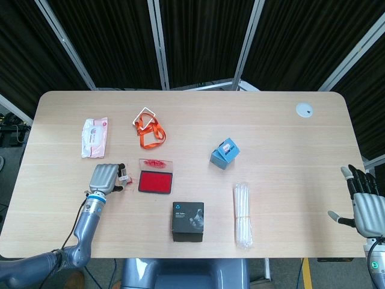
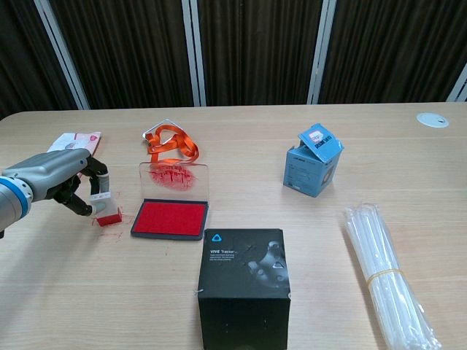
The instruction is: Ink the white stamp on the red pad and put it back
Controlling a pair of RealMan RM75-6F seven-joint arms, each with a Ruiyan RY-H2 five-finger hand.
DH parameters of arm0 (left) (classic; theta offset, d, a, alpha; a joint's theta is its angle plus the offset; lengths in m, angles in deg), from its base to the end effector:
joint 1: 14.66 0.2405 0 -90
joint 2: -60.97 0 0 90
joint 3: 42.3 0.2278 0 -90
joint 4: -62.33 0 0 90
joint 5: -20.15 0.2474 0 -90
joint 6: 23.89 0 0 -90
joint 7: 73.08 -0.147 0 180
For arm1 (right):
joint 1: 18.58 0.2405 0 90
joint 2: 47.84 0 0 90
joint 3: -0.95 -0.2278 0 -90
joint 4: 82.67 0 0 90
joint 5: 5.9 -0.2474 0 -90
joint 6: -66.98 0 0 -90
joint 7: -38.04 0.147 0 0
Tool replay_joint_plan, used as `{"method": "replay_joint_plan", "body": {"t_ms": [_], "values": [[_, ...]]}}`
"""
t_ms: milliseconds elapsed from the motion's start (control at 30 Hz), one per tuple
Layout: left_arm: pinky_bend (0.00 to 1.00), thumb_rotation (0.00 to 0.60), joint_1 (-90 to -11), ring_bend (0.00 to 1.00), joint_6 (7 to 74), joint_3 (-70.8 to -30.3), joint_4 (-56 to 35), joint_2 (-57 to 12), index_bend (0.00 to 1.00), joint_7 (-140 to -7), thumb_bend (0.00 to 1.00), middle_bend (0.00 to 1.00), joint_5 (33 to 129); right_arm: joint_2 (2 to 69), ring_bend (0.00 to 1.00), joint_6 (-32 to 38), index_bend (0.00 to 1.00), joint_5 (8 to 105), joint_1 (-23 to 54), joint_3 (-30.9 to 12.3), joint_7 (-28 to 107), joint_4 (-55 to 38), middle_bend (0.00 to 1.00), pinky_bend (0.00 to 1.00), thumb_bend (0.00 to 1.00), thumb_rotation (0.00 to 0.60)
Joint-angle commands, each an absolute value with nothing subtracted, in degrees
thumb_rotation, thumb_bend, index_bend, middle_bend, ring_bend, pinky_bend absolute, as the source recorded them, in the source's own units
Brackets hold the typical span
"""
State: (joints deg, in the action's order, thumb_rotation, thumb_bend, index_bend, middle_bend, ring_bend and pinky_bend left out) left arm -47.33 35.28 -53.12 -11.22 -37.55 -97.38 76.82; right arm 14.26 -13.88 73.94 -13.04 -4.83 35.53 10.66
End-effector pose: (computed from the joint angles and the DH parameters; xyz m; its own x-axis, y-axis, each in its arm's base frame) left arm -0.2028 0.3177 -0.0787 0.4040 0.2983 0.8648 0.9132 -0.0759 -0.4004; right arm -0.3119 -0.2006 0.1254 0.4334 -0.0221 0.9009 -0.8974 0.0808 0.4337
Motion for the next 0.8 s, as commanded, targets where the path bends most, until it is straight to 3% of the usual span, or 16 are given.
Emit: {"method": "replay_joint_plan", "body": {"t_ms": [33, 400, 633, 800], "values": [[0.86, 0.6, -47.31, 0.82, 35.31, -53.12, -11.45, -37.4, 0.53, -97.35, 0.32, 0.54, 76.67, 14.27, 0.0, -13.81, 0.0, 73.89, -13.0, -4.84, 35.57, 10.61, 0.0, 0.0, 0.0, 0.6], [0.86, 0.6, -47.0, 0.82, 35.62, -54.31, -15.72, -34.37, 0.53, -93.03, 0.33, 0.55, 78.2, 14.37, 0.0, -13.63, 0.0, 73.69, -12.9, -4.82, 35.62, 10.45, 0.0, 0.0, 0.0, 0.6], [0.86, 0.6, -47.99, 0.82, 31.64, -54.82, -22.73, -29.54, 0.54, -86.2, 0.33, 0.55, 81.72, 14.45, 0.0, -13.25, 0.0, 72.81, -12.75, -5.1, 35.36, 10.29, 0.0, 0.0, 0.0, 0.6], [0.86, 0.6, -50.5, 0.82, 29.36, -55.22, -23.18, -29.7, 0.54, -87.43, 0.33, 0.55, 81.73, 14.53, 0.0, -12.77, 0.0, 71.57, -12.58, -5.58, 35.32, 9.83, 0.0, 0.0, 0.0, 0.6]]}}
